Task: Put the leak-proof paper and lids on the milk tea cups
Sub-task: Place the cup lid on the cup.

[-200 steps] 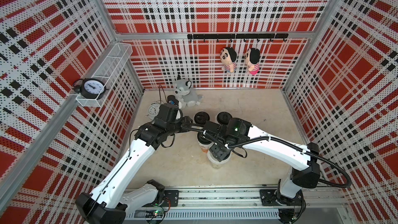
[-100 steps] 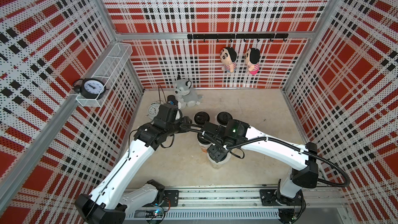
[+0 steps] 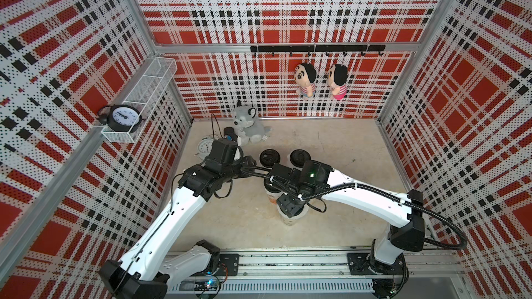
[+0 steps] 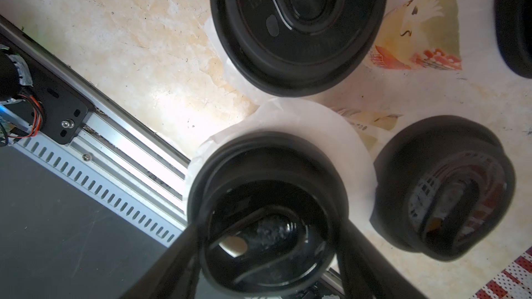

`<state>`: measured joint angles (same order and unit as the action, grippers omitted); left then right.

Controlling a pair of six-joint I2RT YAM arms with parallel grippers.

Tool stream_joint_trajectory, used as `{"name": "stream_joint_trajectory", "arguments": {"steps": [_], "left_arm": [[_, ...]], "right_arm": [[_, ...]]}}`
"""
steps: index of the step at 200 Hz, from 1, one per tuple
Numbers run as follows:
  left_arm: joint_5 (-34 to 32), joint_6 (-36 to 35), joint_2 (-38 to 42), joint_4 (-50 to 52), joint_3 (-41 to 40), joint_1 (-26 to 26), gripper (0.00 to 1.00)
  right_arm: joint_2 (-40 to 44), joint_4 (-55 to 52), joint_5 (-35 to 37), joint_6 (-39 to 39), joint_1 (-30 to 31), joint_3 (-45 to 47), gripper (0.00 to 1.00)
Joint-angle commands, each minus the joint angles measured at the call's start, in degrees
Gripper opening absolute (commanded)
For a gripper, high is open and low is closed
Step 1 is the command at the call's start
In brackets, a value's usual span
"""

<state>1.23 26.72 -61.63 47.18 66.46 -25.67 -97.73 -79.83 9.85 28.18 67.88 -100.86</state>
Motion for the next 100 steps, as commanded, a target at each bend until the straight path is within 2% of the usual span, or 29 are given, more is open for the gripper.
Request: {"name": "stream_joint_trajectory", "arguments": {"steps": [1,100], "left_arm": [[-0.4,-0.4,1.2,0.7,-0.1,0.5,0.59],[-0.5,-0.6,1.8,1.2,-0.4,0.6,0.59]], "right_arm": [[0.3,-0.1,1.0,0.5,0.5,0.3,0.73],[-0.1,0.4,1.2,0.4,0.4,0.8,0.77]]}}
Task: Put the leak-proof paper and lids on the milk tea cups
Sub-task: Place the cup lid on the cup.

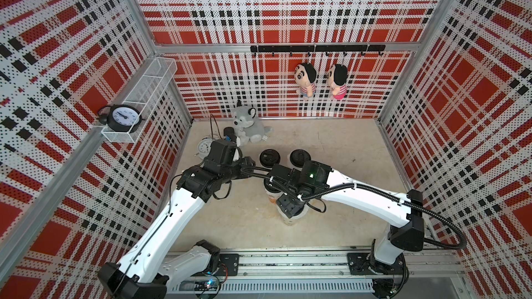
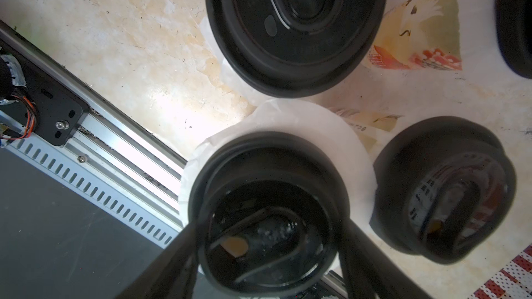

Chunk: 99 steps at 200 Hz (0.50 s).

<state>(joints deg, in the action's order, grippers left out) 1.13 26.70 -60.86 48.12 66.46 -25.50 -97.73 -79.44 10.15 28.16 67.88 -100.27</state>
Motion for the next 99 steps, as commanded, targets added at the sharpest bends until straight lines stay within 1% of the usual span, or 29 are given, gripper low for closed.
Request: {"name": "stream_joint_trajectory", "arguments": {"steps": [1,75,99], "left_arm": [[-0.4,-0.6,1.0,0.3,-0.4,0.4,0.59],[-0.5,-0.7,1.5,0.5,-0.5,0.4,0.59],[-0.5,-0.7,1.5,0.6,-0.6,0.5,0.59]], "right_arm": [[-0.1,0.0,0.9,0.4,0.4,0.2,0.77],[-0.4,0.1,1.1,0.6,0.4,-0.2,0.84],[-0.4,0.0,1.0,0.7,0.4,-0.3,0.84]]}}
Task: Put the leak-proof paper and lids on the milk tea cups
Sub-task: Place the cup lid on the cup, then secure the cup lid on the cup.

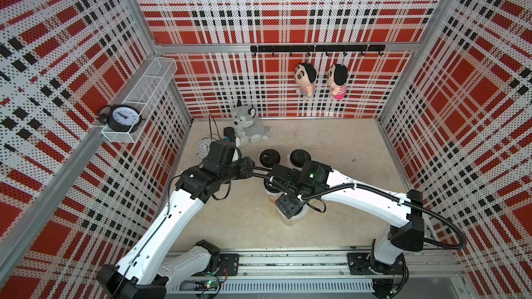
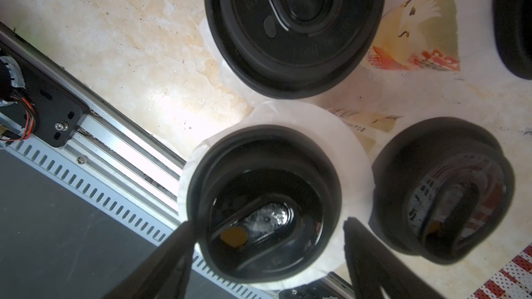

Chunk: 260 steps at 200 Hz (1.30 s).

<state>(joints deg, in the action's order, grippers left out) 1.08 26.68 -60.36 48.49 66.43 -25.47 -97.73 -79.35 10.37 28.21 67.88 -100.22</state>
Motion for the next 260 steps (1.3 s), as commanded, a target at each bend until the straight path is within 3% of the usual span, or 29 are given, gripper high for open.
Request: {"name": "stream_joint_trajectory", "arguments": {"steps": [1,73,91,111,157,211,260], "left_arm": [[-0.5,-0.7,1.0,0.2,-0.6,0.4,0.59],[-1.3,-0.2,1.4,3.0,0.7,-0.9,0.58],[-4.0,1.4,1.4,5.1,1.6,-5.1,0.58],[-7.2,5.0,0.9,6.8,2.2,-13.9,0.58],[-12.2,14.1,-2.1,8.8,1.9,-32.4,0.57],[-13.3,17.7,-6.5,8.4,1.9,-39.4,0.57],[-14.4,17.9,-9.8,7.6,3.0,-40.2,0.57]], "right_arm": [[-0.4,-0.1,0.8,0.7,0.4,-0.3,0.84],[1.6,-2.1,3.3,2.5,0.2,-4.5,0.87],[4.0,-2.2,4.0,3.1,-0.8,-5.1,0.88],[7.4,-1.6,5.1,6.8,-3.1,-3.3,0.88],[20.7,5.6,3.8,11.6,-10.7,10.0,0.88],[28.9,8.8,3.7,15.0,-11.7,19.6,0.87],[31.9,10.9,3.0,15.9,-12.3,24.0,0.86]]}}
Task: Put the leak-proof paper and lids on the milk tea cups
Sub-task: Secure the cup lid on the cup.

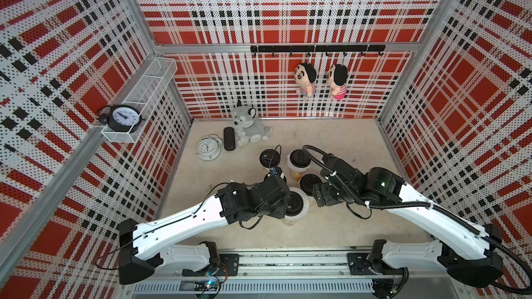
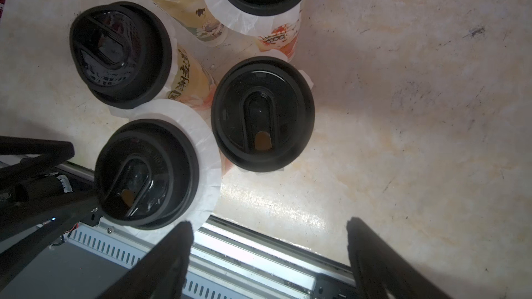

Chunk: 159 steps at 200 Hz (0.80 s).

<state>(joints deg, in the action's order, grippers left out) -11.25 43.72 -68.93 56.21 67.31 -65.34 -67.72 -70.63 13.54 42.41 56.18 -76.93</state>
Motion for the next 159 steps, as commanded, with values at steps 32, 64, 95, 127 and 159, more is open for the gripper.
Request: {"name": "stream_joint_trajectory", "arguments": {"steps": [32,64,95,127,159], "left_arm": [[-2.4,0.5,-2.3,-1.0,2.8,-0.1,0.57],[-2.2,0.2,-2.4,-1.8,3.0,0.2,0.57],[-2.3,0.2,-2.3,-2.2,2.9,0.4,0.57],[-2.0,-0.3,-2.2,-2.9,2.6,1.0,0.57],[-1.3,-0.6,-2.4,-3.8,1.5,1.2,0.57]], "right_arm": [[2.4,2.3,-0.3,1.6,-0.8,1.1,0.86],[2.6,2.5,-0.6,1.6,-0.9,1.6,0.86],[2.6,2.8,-0.8,1.6,-0.9,1.9,0.85],[2.4,3.0,-1.0,1.5,-0.9,2.3,0.85],[2.0,3.5,-1.4,1.4,-0.9,2.7,0.85]]}}
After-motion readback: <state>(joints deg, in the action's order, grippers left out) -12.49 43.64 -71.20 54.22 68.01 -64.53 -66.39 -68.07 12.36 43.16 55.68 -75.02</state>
